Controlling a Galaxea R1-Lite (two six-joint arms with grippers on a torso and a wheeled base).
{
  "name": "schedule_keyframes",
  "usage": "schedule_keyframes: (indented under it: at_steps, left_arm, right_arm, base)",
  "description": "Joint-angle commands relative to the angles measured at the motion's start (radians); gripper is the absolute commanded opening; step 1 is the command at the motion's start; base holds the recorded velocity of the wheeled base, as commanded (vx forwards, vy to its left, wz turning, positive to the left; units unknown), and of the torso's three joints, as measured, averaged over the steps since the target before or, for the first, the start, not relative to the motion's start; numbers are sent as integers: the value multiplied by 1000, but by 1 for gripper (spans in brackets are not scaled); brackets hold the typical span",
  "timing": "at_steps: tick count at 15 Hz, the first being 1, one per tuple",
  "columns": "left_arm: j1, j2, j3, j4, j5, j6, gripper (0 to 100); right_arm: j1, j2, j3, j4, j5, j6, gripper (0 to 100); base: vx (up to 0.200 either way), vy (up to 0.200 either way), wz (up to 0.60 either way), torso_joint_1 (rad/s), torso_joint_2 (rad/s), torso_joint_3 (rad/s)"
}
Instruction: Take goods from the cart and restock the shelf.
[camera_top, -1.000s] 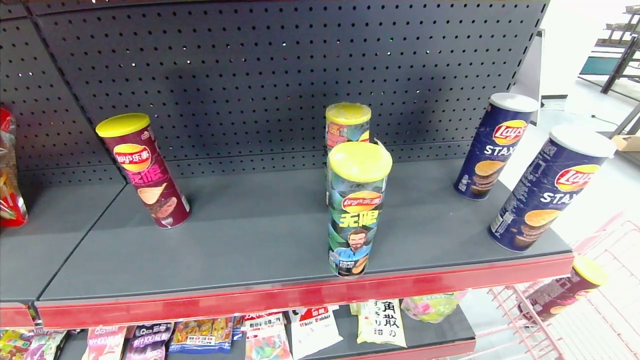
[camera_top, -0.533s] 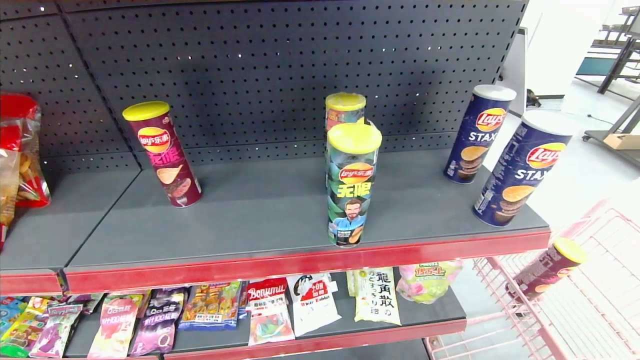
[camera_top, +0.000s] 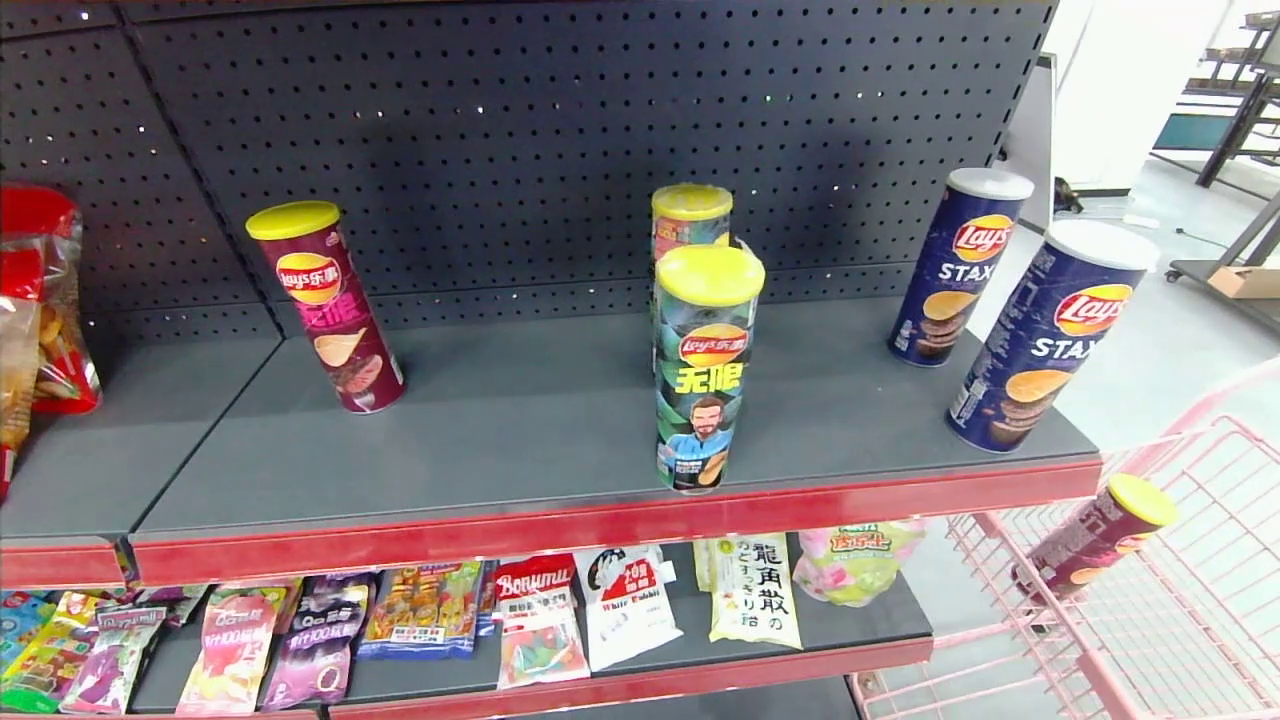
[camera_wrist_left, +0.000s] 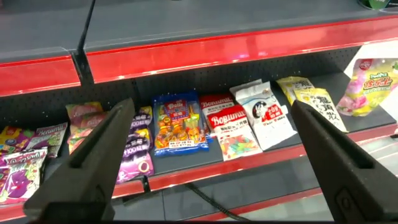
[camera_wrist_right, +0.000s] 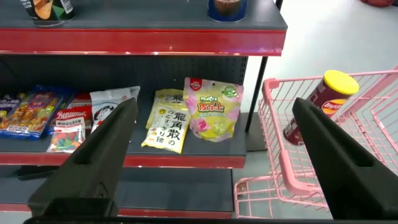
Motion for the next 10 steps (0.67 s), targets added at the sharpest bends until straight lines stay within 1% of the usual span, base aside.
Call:
schedule_keyframes:
  at_steps: [1,9,10]
  left_arm:
    - [1,5,0,0,0,0,100]
    - [0,5,0,0,0,2,100]
    - [0,5,0,0,-2,2,100]
  right_arm:
    - [1,3,-1,0,1,1,100]
    - [1,3,-1,4,5,-1,100]
    - [1,3,-1,4,5,1,100]
  base:
    - [0,-200,0,2,2,2]
    - [0,-200,0,5,3,1]
    - [0,0,0,0,0,0]
